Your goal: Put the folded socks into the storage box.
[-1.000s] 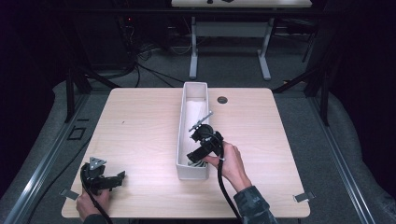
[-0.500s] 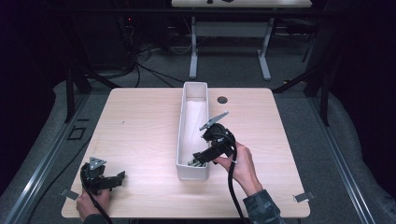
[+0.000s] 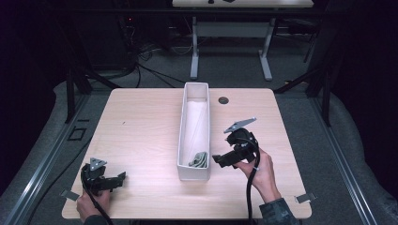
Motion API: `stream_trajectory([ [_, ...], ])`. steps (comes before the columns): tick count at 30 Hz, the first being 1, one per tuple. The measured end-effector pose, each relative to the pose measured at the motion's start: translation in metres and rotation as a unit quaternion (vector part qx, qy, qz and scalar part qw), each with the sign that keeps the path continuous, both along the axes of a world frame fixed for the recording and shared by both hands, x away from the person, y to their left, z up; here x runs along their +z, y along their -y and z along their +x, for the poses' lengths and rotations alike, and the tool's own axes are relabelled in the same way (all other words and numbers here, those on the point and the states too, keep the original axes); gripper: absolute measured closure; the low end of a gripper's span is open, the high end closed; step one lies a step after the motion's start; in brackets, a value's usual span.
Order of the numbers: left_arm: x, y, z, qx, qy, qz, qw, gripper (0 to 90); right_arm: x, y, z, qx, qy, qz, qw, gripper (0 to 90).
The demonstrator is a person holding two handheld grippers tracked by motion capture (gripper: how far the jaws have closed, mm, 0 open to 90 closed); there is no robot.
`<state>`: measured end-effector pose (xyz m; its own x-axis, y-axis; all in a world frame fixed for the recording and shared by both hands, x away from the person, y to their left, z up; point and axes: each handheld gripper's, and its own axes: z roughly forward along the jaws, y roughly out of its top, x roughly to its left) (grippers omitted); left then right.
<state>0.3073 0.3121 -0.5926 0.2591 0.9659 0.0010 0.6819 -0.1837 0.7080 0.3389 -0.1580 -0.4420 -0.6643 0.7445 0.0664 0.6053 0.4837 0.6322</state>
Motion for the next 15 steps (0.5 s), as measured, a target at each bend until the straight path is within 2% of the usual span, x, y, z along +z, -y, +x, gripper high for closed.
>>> stream_trajectory([
  [5, 0.0, 0.0, 0.0, -0.001, -0.001, 0.001, 1.0, 0.2, -0.008, 0.023, -0.003, -0.028, -0.001, -0.006, 0.9996, 0.2],
  [6, 0.0, 0.0, 0.0, -0.001, -0.001, 0.001, 1.0, 0.3, -0.011, 0.027, -0.003, -0.029, -0.003, 0.0, 0.9996, 0.0],
  [7, 0.0, 0.0, 0.0, 0.0, 0.0, 0.0, 1.0, 0.2, -0.013, 0.031, -0.005, -0.044, 0.001, -0.015, 0.9989, 0.0],
  [9, 0.0, 0.0, 0.0, -0.001, -0.001, 0.001, 1.0, 0.2, -0.019, 0.041, -0.007, -0.048, -0.001, -0.006, 0.9988, 0.0],
  [15, 0.0, 0.0, 0.0, -0.001, -0.001, 0.001, 1.0, 0.2, -0.033, 0.061, -0.01, -0.077, 0.002, -0.005, 0.997, 0.0],
])
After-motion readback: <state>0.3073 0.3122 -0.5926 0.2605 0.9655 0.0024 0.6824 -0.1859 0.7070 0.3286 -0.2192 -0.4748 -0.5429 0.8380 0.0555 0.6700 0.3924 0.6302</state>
